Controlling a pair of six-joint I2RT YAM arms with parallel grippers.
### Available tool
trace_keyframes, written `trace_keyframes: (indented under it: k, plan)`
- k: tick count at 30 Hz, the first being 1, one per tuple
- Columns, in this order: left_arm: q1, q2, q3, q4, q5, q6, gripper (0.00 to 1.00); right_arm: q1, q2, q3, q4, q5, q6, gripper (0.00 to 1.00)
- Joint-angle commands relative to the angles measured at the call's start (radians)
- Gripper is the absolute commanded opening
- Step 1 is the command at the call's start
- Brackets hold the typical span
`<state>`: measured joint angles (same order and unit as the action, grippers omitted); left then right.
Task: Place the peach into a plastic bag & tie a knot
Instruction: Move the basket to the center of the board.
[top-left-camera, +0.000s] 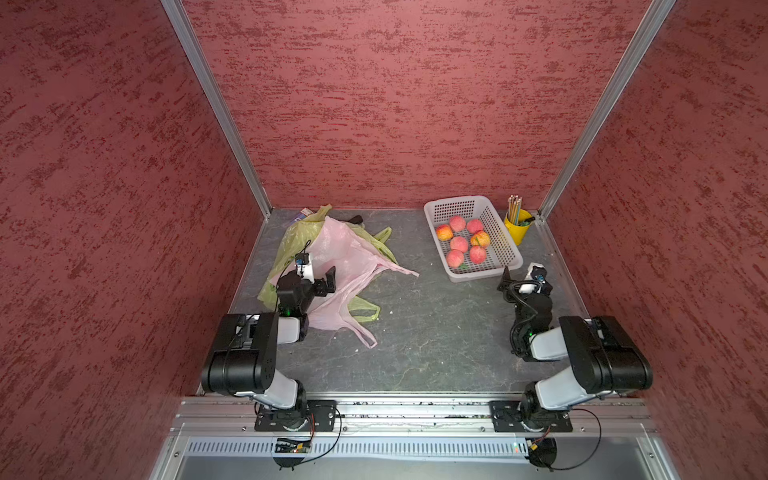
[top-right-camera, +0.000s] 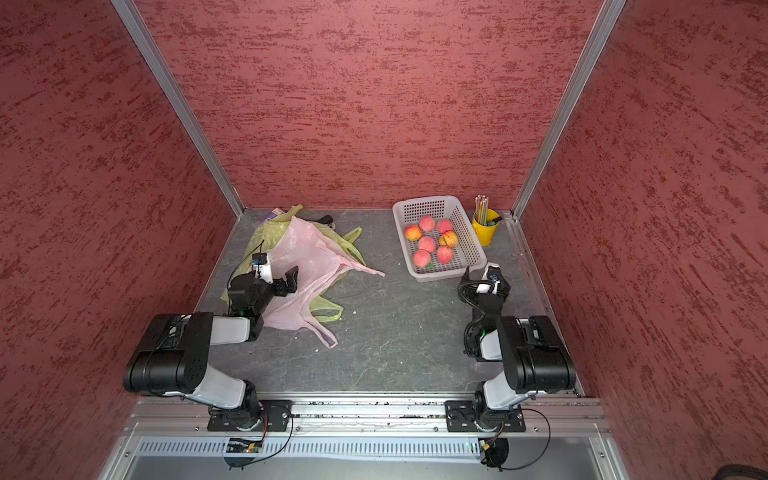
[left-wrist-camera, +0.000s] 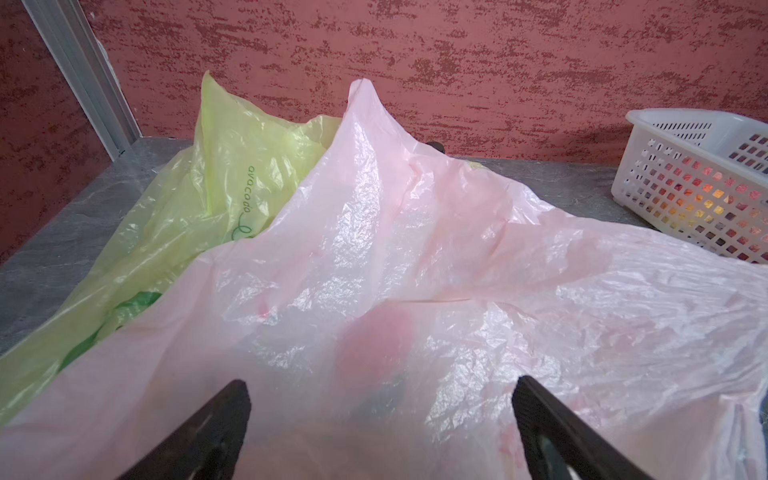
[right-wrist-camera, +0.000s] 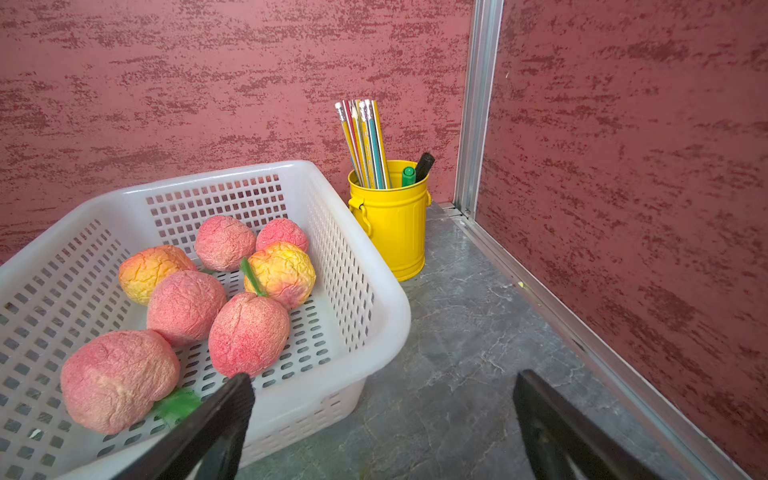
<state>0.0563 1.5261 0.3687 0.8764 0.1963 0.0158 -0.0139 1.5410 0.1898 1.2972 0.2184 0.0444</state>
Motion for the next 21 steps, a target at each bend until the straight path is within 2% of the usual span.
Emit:
trace_keyframes:
  k: [1,21]
  plan:
    - [0.007,0.005,0.009,0.018,-0.010,0.010,1.00,0.003,-0.003,0.018,0.043,-0.011,0.002,0.99]
    - [0.020,0.008,0.012,0.013,-0.028,-0.013,1.00,0.003,-0.003,0.018,0.043,-0.012,0.003,0.99]
